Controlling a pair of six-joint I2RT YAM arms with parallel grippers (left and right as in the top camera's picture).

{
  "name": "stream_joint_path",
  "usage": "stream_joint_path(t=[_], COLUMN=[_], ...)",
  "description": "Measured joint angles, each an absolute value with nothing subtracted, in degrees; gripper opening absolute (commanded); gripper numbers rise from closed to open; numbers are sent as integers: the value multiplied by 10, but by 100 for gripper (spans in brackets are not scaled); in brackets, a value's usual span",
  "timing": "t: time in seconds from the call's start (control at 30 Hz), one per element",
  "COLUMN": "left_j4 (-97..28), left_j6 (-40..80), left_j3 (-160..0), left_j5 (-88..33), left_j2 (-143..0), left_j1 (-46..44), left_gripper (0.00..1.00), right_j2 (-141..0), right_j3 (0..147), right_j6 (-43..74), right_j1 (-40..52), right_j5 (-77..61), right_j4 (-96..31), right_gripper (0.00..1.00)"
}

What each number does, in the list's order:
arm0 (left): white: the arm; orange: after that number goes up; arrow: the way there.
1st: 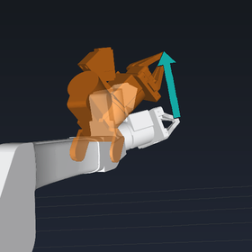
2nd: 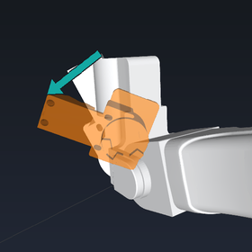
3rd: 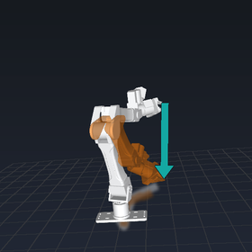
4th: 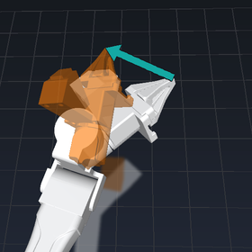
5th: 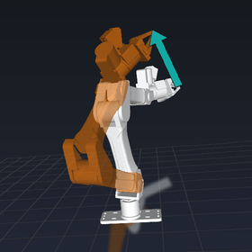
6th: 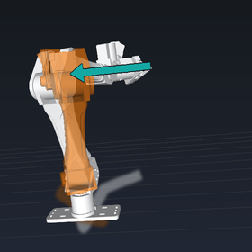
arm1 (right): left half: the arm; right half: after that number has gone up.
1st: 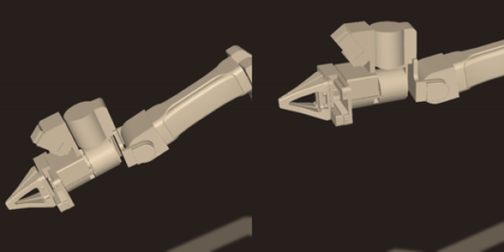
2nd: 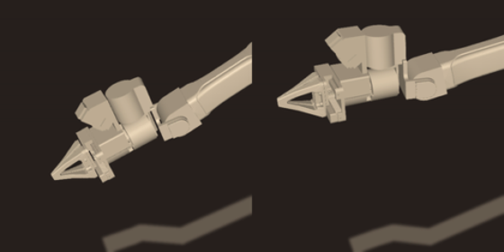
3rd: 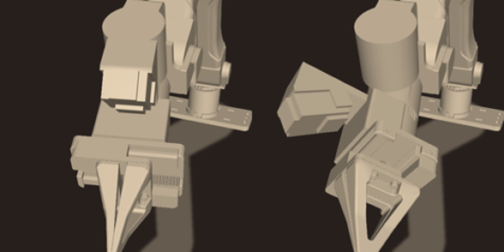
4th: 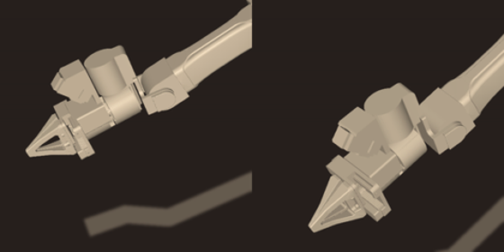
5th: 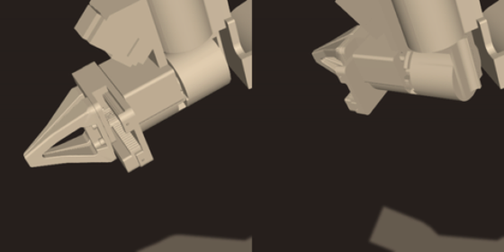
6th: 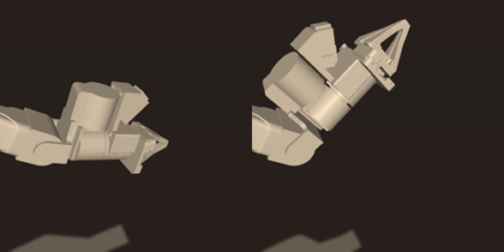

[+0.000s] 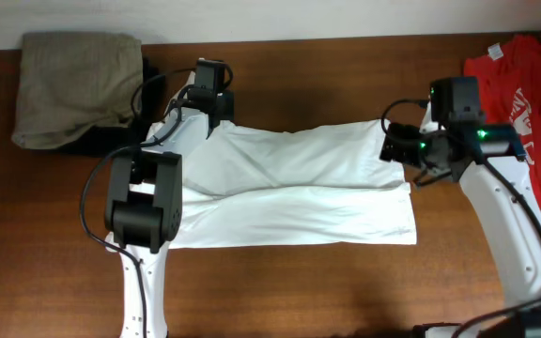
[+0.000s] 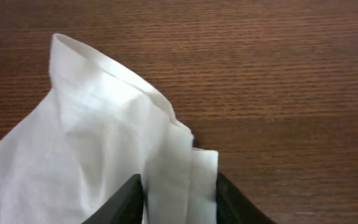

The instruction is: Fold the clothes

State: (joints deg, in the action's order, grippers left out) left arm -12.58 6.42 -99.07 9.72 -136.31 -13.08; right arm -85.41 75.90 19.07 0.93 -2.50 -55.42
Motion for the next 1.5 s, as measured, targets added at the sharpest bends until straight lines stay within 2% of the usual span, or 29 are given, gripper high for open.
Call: stream_joint_path(t=[0.33,0.43,0.6,0.8,0.83,0.9,0.97,1.0,1.17,1.3,1.4,1.43,1.5], left_j4=[-126,-126,-126,-128,-129,-129,-129,-130,-130,-130,-130,-130,-130], left_j6=[64,64,64,64,64,64,64,64,64,64,64,64,64], left_j3=[-991,-991,-991,-992,-992,-992,-992,-992,-992,-992,-992,-992,-992], left_j5=[100,99,99,100,100,100,100,100,100,100,100,100,100], left_j2=[-1364,-1364,-1364,-1364,-1364,-1364,-1364,-1364,-1364,-1364,-1364,-1364,-1364], left_j1=[-130,-130,-130,-130,-130,-130,-130,-130,-130,-130,-130,-130,-130], left_gripper=[35,29,28,28,28,28,28,28,28,28,28,28,28], right_j2=[-1029,-1093,-1177,-1191,-1191,-1191,-1191,-1191,-1191,-1191,-1193,-1194,-1200], right_j3=[760,760,763,778,778,778,778,778,778,778,778,778,778], right_j6=[158,155,148,131,128,127,123,120,118,118,118,118,118], right_j1=[9,9,9,9,9,9,9,9,9,9,9,9,9], right_j5=[-25,-25,-25,-10,-9,-7,-4,-3,0,7,20,22,27], right_j4=[-292,-232,-190,-170,-170,-171,-171,-172,-177,-177,-177,-177,-177], right_gripper=[92,92,92,91,90,80,58,53,52,60,60,58,47])
